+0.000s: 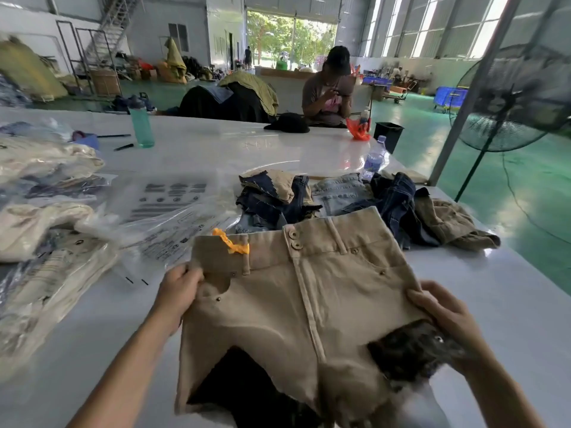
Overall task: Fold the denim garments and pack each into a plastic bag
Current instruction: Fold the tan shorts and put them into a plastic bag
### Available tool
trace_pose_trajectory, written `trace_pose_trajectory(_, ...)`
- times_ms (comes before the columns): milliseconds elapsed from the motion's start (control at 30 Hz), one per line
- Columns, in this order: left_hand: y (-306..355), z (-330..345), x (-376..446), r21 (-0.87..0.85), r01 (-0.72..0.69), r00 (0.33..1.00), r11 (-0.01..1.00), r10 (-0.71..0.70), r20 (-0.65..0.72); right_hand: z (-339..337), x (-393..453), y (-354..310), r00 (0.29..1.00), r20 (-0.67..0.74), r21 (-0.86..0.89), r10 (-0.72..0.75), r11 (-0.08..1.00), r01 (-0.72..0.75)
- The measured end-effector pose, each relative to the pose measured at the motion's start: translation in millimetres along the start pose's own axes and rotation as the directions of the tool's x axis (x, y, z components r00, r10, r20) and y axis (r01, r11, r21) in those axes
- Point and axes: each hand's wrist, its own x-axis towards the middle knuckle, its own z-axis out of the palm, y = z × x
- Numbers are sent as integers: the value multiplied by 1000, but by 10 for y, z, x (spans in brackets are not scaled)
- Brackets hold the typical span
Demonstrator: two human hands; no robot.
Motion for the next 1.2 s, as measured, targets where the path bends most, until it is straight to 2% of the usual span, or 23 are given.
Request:
trace_pose_trajectory(67,-173,170,48,322,3,1000,947,-12,24,40,112,308,978,-124,-168,165,968,-185)
trace_pose_trajectory(133,-430,237,-18,697,-43,997,715,-15,77,-18,190,655,955,-234,-367,183,893,-261)
trace_pose_trajectory(200,-621,256,-217,853,-121,993,509,67,101,-81,181,862,943,-280,-518,179,799,-305)
trace_pose_trajectory(300,-789,290,-603,797,-382,907,468,357,224,-19,110,982,910,-291,-498,294,766,-406)
trace_pose_trajectory(367,-840,410,-845,658,-616,770,434,507,387,98,111,1014,910,-288,-607,297,678,-414)
trace_pose_trajectory(467,-782,616,-1134,486,-834,548,260,487,680,286,146,948,921,-227,-688,316,618,-382)
trace_pose_trajectory(533,-796,708,-1206,422,-888,453,182,492,743,295,188,927,949,-150,-582,279,751,-313)
trace_pose_trajectory(600,-751,667,-1192,413,-892,441,185,559,702,225,167,860,976,-148,-384,158,901,-204)
trace_pose_trajectory(667,-669,619,-1164,411,-850,526,330,588,615,70,130,771,977,-185,-205,107,968,-145)
trace_pose_trajectory(700,-612,584,-1165,390,-825,565,410,551,614,-9,111,733,974,-189,-206,127,965,-165)
trace_pose_trajectory(733,-595,589,-1210,399,-830,556,389,524,646,-92,108,725,968,-186,-307,169,926,-221)
trace_pose_trajectory(767,-557,596,-1232,385,-877,478,286,463,746,-168,113,749,954,-176,-507,241,809,-298)
trace_pose_trajectory(800,-555,625,-1223,341,-906,411,253,325,851,-230,126,801,930,-180,-717,320,605,-347)
trace_pose_trajectory(833,-638,671,-1194,271,-914,348,302,243,905,-247,145,824,917,-202,-859,344,388,-335)
trace_pose_trajectory(867,-612,682,-1187,322,-802,414,503,80,907,-247,174,860,919,-232,-919,319,238,-315)
trace_pose_trajectory(900,-579,682,-1125,284,-707,454,647,108,884,-209,206,873,935,-255,-925,247,218,-311)
trace_pose_trajectory(933,-527,652,-1044,276,-626,576,729,194,794,-160,255,867,953,-256,-913,162,282,-293)
trace_pose_trajectory(967,-489,596,-929,272,-554,727,787,297,619,-94,309,852,969,-233,-907,87,340,-249)
trace_pose_trajectory(1000,-504,525,-798,339,-505,835,794,348,427,-25,387,842,979,-198,-908,47,367,-201)
trace_pose_trajectory(1033,-505,448,-638,451,-433,900,780,344,269,47,470,847,986,-169,-912,15,377,-162)
trace_pose_trajectory(1067,-535,415,-499,547,-378,923,747,347,164,114,563,867,988,-156,-918,-13,372,-140)
trace_pose_trajectory(1133,-558,389,-209,660,-360,918,659,377,123,266,763,885,990,-121,-943,-71,319,-92)
trace_pose_trajectory(1200,-575,428,-3,737,-456,873,498,411,263,439,974,859,997,-6,-974,-80,224,12)
